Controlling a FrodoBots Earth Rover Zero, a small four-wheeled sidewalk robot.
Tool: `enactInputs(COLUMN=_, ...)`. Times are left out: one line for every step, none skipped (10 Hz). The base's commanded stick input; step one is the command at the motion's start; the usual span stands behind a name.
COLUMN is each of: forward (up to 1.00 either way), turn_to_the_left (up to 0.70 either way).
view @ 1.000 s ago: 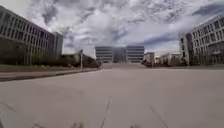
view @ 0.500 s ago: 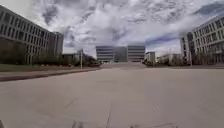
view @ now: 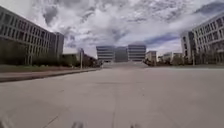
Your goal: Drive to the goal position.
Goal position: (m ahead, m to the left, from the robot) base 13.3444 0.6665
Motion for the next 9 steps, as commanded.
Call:
enactInputs(forward=1.0, turn_to_the_left=-0.04)
enactInputs(forward=1.0, turn_to_the_left=-0.25)
enactInputs(forward=1.0, turn_to_the_left=-0.38)
enactInputs(forward=1.0, turn_to_the_left=-0.36)
enactInputs(forward=1.0, turn_to_the_left=0.0)
enactInputs(forward=1.0, turn_to_the_left=0.0)
enactInputs(forward=1.0, turn_to_the_left=0.0)
enactInputs(forward=1.0, turn_to_the_left=0.0)
enactInputs(forward=1.0, turn_to_the_left=0.0)
